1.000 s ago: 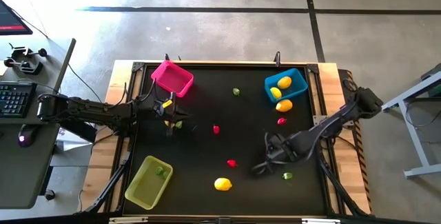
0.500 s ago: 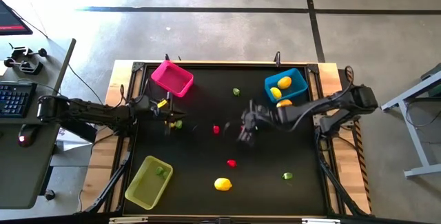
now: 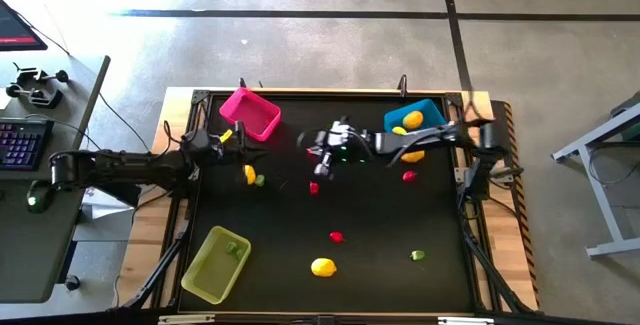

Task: Sort produce into baskets
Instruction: Put the red bell pepper into the red bin, then put the green bell pepper into the yellow bin

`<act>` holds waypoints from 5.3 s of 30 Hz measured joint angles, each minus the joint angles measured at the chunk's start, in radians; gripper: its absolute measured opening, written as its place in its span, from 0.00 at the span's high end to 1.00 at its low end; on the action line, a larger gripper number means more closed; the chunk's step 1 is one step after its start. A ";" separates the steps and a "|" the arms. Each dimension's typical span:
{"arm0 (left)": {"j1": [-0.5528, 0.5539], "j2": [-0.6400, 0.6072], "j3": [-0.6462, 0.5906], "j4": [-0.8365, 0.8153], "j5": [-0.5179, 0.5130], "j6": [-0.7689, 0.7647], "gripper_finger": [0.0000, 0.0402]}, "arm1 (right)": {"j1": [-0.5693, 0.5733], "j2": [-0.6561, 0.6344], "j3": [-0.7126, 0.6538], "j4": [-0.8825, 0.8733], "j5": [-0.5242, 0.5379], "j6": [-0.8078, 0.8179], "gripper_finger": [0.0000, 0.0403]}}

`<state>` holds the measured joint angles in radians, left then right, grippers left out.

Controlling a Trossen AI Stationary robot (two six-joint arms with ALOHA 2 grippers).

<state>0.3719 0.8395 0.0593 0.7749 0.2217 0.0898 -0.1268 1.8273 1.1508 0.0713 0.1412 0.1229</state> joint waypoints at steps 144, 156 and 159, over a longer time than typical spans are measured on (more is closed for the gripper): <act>-0.170 0.041 0.381 -1.022 -0.199 -0.132 1.00 | 0.133 0.065 0.061 -0.120 0.289 -0.040 1.00; -0.320 0.264 0.544 -1.265 -0.351 -0.319 0.82 | 0.179 0.065 0.032 -0.135 0.319 0.001 1.00; -0.337 0.316 0.570 -1.330 -0.367 -0.423 0.76 | 0.181 0.065 0.032 -0.135 0.323 0.001 1.00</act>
<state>0.0345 1.1552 0.6290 -0.5546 -0.1455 -0.3330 0.0540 1.8923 1.1824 -0.0635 0.4647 0.1234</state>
